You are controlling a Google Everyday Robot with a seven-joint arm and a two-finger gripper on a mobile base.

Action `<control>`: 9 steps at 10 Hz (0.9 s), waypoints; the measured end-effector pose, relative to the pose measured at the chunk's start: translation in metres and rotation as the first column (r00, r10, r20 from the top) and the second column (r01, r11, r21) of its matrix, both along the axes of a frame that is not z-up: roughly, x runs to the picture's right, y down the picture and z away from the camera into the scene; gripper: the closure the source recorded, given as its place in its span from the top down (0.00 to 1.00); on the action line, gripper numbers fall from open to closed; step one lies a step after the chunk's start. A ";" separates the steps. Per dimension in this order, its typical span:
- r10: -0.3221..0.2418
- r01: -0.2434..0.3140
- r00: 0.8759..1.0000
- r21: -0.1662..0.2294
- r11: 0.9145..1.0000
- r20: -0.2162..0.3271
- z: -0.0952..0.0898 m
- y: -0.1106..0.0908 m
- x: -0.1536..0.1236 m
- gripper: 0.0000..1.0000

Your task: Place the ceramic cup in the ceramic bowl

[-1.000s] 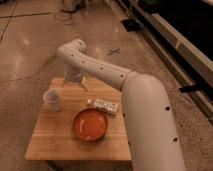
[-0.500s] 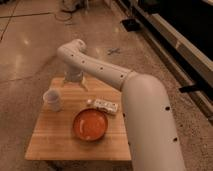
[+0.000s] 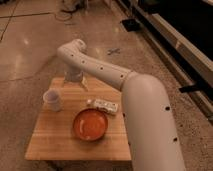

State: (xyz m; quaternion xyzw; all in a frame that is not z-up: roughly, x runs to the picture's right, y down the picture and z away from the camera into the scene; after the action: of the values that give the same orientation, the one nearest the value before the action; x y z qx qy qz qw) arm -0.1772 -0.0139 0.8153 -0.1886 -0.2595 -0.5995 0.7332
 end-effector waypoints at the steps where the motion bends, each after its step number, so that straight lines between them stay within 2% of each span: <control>1: 0.000 0.000 1.000 0.000 1.000 0.000 0.000 0.000 0.000 0.80; 7: -0.001 0.001 1.000 0.001 1.000 0.001 0.000 -0.001 -0.001 0.80; 9: -0.030 0.031 0.999 -0.006 1.000 0.023 0.003 0.000 -0.013 0.80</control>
State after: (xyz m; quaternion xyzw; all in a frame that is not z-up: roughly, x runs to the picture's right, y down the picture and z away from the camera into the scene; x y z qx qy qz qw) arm -0.1904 -0.0138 0.8180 -0.1879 -0.2668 -0.6119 0.7204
